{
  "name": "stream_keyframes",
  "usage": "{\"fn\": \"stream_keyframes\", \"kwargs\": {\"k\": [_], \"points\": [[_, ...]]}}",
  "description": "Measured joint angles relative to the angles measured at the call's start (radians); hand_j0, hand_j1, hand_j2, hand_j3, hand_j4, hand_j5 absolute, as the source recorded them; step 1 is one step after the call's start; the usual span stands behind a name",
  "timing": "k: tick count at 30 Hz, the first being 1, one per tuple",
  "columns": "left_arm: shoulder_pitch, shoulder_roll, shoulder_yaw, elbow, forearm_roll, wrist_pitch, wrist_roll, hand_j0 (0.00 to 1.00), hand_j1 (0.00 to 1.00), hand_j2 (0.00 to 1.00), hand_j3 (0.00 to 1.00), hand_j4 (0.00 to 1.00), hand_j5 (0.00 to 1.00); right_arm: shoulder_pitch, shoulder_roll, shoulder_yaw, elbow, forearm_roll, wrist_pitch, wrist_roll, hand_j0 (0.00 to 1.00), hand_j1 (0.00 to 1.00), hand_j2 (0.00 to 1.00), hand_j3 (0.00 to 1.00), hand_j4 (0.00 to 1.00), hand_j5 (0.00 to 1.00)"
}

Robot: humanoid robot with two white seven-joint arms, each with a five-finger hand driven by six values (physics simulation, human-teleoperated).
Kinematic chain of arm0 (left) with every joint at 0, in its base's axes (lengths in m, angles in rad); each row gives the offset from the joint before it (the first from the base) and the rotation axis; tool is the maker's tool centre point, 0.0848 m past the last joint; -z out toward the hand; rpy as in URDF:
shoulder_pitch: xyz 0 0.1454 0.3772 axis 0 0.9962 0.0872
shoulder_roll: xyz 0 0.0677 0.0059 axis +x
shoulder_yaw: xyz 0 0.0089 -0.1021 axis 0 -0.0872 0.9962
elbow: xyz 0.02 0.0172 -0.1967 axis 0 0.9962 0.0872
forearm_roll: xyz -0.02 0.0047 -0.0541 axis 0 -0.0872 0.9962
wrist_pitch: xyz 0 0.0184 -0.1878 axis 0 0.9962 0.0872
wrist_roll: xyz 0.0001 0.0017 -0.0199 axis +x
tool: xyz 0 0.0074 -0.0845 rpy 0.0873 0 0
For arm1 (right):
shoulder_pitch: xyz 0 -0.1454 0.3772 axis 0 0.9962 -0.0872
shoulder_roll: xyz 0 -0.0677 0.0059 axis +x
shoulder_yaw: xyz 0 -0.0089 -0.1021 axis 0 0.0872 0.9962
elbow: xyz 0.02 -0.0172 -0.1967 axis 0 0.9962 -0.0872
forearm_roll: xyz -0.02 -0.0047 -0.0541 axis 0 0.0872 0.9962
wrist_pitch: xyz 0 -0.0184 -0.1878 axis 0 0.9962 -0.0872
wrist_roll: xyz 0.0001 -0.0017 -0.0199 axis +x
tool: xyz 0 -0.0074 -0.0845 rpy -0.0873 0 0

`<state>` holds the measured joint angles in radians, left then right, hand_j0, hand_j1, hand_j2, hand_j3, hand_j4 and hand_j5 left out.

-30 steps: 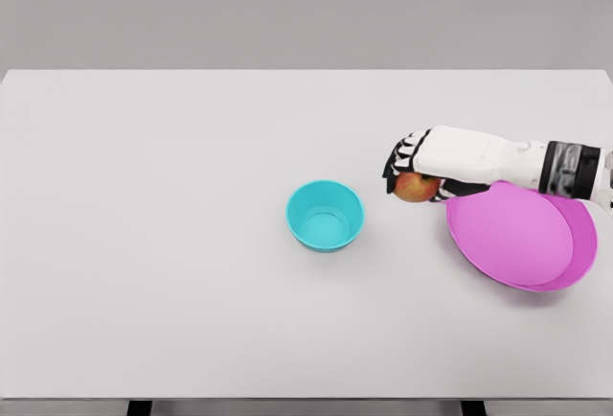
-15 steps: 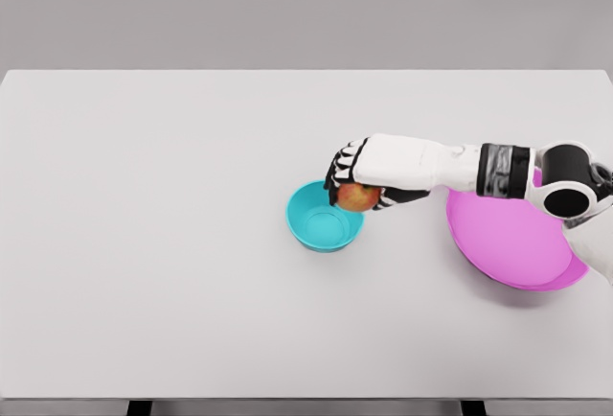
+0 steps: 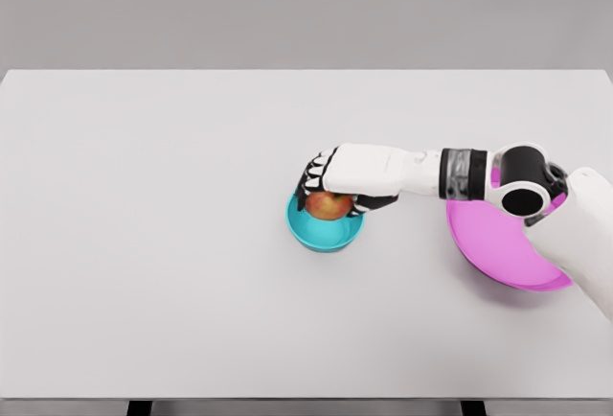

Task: Put the apple from the pink plate into the blue bowl with your right arm

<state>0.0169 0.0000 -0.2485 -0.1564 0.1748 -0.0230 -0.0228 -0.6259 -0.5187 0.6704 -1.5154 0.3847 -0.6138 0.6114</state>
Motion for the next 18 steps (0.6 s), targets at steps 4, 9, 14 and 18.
{"fn": "stream_keyframes", "kwargs": {"k": [4,9,14,18], "points": [[0.000,0.000,0.000,0.000,0.000,0.000,0.000,1.00,1.00,1.00,1.00,1.00,1.00,0.000,0.002,0.002,0.002,0.001,0.000,0.000,1.00,1.00,1.00,1.00,1.00,1.00],[0.000,0.000,0.000,0.000,0.000,0.000,0.000,1.00,1.00,1.00,1.00,1.00,1.00,-0.002,0.001,0.002,0.001,0.002,0.000,0.000,1.00,1.00,1.00,1.00,1.00,1.00],[0.000,0.000,0.000,0.000,0.000,0.000,0.000,1.00,1.00,1.00,1.00,1.00,1.00,-0.049,-0.044,-0.044,-0.043,-0.006,0.000,0.000,1.00,1.00,1.00,1.00,1.00,1.00],[0.000,0.000,0.000,0.000,0.000,0.000,0.000,1.00,1.00,1.00,1.00,1.00,1.00,-0.032,-0.158,-0.161,-0.070,-0.022,0.000,0.000,1.00,1.00,1.00,1.00,1.00,1.00]]}}
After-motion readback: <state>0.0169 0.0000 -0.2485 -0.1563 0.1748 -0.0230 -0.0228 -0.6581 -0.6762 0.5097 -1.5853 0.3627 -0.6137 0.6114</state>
